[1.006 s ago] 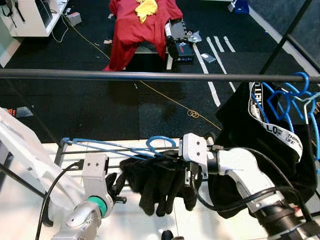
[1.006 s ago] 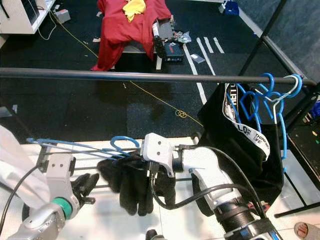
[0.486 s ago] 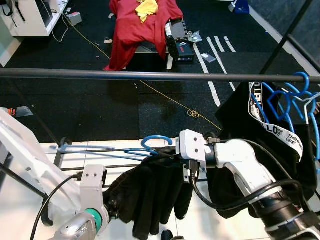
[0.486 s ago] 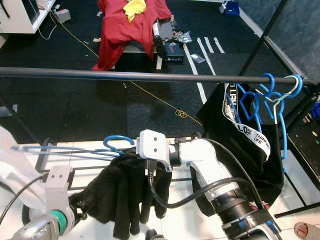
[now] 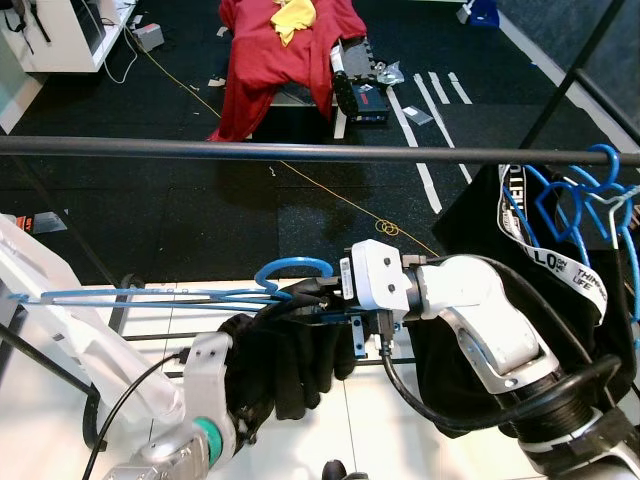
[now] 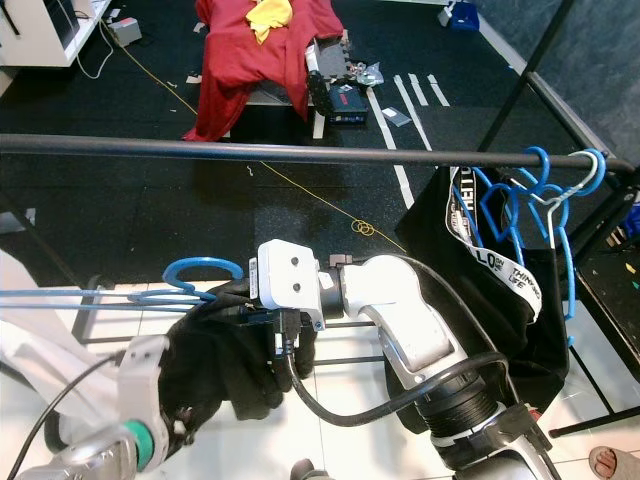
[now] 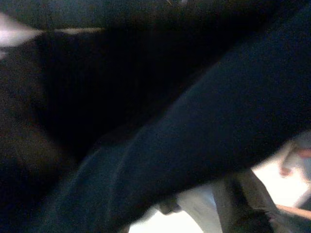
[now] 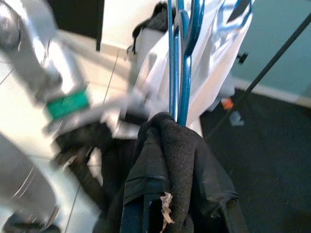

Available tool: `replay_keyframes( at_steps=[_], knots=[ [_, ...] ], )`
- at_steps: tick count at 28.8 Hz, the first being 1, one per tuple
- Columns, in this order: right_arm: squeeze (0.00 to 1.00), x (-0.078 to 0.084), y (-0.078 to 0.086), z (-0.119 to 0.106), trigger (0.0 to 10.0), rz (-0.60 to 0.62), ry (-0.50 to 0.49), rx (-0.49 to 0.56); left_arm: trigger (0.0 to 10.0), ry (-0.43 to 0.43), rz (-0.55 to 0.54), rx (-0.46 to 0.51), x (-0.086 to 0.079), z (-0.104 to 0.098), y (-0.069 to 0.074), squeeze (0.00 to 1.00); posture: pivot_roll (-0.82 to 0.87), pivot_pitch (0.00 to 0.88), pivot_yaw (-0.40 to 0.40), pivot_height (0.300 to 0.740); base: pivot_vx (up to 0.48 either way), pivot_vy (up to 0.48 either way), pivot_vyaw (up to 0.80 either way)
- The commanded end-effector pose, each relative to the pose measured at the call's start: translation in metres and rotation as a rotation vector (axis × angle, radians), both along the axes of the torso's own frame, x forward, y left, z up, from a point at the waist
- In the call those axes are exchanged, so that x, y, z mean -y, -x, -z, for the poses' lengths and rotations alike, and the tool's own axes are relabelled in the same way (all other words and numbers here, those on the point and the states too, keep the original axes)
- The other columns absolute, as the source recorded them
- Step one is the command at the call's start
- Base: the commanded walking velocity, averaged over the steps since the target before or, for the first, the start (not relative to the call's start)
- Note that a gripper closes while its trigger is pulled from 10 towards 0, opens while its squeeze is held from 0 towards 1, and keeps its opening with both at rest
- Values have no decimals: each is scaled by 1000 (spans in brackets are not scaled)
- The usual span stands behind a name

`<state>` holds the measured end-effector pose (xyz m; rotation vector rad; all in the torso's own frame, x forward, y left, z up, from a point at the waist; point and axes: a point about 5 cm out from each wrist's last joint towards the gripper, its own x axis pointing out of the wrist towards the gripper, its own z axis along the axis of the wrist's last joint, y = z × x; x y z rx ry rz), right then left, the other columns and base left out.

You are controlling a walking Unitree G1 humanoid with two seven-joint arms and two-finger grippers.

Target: Hang hanger

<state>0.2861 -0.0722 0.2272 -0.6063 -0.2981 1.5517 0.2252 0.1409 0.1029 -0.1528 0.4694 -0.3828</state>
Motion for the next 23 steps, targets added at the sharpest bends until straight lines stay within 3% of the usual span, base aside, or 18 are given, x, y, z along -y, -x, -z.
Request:
replay_keyframes(
  at_steps=[1,3,6,11,13,18,19,20,21,23],
  knots=[
    [0,3,4,5,0,-17,26,-13,10000,-64,28,111,-4,-8,2,0,-62,156,1,740,0,0,0],
    [0,6,4,8,0,-15,43,-18,10000,-107,35,165,-9,-13,3,0,-62,156,1,740,0,0,0],
    [0,17,8,20,0,-8,110,-57,10000,-168,59,294,-23,-29,16,0,-48,161,1,740,0,0,0],
    [0,24,8,27,0,8,140,-71,10000,-227,118,345,-27,-36,25,0,-42,164,1,740,0,0,0],
    [0,26,8,28,0,12,147,-73,10000,-322,217,382,-32,-41,34,0,-42,165,1,740,0,0,0],
    [0,26,8,28,0,9,147,-71,9490,-361,290,398,-32,-41,39,0,-36,168,-1,740,0,0,0],
    [0,25,8,27,0,2,147,-67,3255,-382,360,395,-30,-40,43,0,-36,168,-1,740,0,0,0],
    [0,25,8,27,0,2,147,-67,3255,-382,360,395,-30,-40,43,0,-36,168,-1,740,0,0,0],
    [0,24,8,26,0,-7,147,-63,10000,-405,427,390,-28,-38,46,0,-34,169,-5,740,0,0,0],
    [0,22,9,23,0,-30,152,-57,10000,-424,498,378,-26,-32,47,0,-39,170,-7,740,0,0,0]
  ],
)
